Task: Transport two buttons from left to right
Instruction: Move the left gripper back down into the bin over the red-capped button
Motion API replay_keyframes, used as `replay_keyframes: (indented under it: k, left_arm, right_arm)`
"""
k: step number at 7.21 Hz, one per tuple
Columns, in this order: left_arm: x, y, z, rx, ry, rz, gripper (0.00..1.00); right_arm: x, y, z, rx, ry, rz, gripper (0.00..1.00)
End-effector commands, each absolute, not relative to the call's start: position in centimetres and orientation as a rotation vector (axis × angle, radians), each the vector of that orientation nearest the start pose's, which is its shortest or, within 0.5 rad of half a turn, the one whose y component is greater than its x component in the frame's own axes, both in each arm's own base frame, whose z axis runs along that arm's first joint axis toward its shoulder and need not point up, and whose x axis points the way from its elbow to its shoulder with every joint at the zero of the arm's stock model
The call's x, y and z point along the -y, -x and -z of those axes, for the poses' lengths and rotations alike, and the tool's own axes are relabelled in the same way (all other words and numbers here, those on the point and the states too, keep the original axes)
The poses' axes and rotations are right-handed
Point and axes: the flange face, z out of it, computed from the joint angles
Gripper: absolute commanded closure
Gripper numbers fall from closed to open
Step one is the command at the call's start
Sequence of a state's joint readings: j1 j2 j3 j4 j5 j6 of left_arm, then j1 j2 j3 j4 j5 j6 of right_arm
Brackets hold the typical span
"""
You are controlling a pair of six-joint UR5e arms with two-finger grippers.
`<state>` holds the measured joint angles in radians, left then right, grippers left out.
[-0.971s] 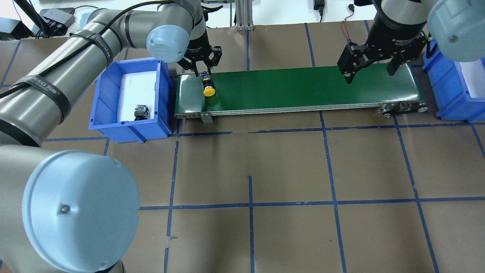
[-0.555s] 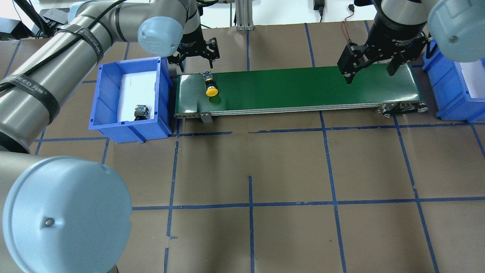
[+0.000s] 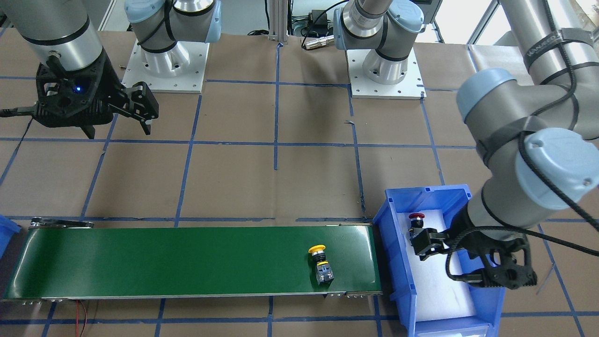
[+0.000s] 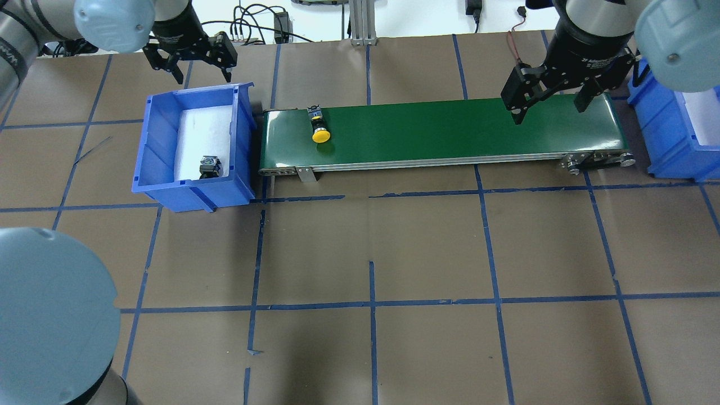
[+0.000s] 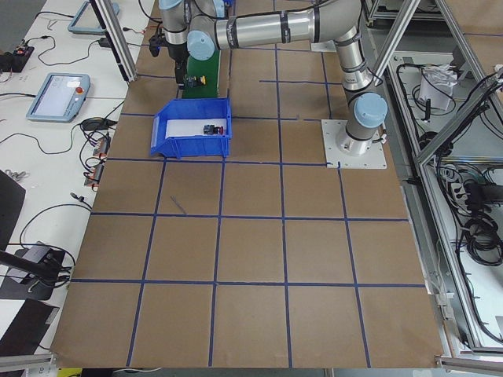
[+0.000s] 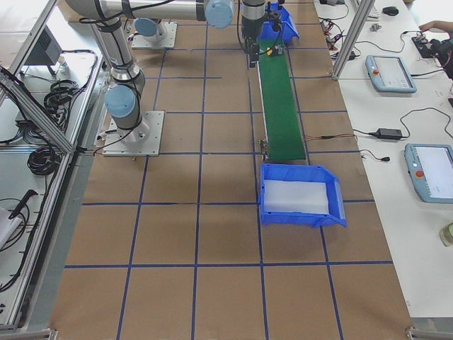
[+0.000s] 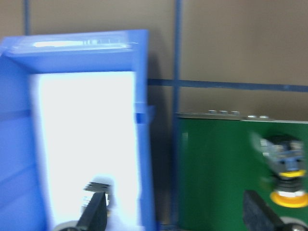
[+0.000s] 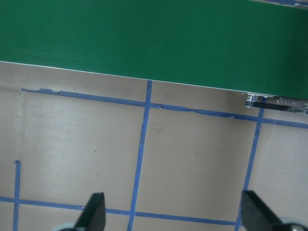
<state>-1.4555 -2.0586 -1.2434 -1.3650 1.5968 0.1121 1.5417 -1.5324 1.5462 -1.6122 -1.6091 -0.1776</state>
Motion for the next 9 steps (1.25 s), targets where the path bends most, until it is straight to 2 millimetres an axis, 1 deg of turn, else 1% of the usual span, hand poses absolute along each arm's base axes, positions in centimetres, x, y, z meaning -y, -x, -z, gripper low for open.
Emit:
replay_keyframes:
  k: [1,2,3,4,5,6,7,8,9]
  left_arm:
    - [68.8,0.6,-35.7,-3.13,-0.103,0.012,0.0]
    - [66.9,1.0,-34.9,-3.127,-0.084,0.008,0.02]
    - [65.3,1.1,-33.6,-3.122,-0.079,0.021,0.02]
    - [64.6,1.3,-32.1,-3.116,-0.078,0.038,0.04]
    - [64.2,1.5,-30.9,-3.121,-0.043,0.023,0.05]
    - [63.8,1.6,-30.1,-3.126,-0.031,0.0,0.09]
    - [64.0,1.6,-29.4,-3.126,-0.031,0.008,0.12]
    - [64.1,1.6,-28.8,-3.127,-0.026,-0.007,0.25]
    - [63.9,1.6,-28.2,-3.128,0.002,-0.028,0.26]
  right_arm:
    - [51.5,-11.5,-48.4,-3.171,0.233,0.036,0.0]
    - [51.4,-11.6,-48.5,-3.163,0.206,0.037,0.0]
    - [51.4,-11.6,-48.4,-3.161,0.124,0.034,0.0]
    - [51.4,-12.0,-48.5,-3.13,0.075,0.042,0.0]
    - [51.3,-12.1,-48.5,-3.128,0.075,0.03,0.0]
    - [51.2,-12.1,-48.6,-3.126,0.077,0.03,0.0]
    - [51.2,-12.1,-48.5,-3.126,0.089,0.025,0.0]
    - [51.2,-12.1,-48.4,-3.126,0.091,0.023,0.0]
    - [51.3,-12.1,-48.3,-3.127,0.096,0.02,0.0]
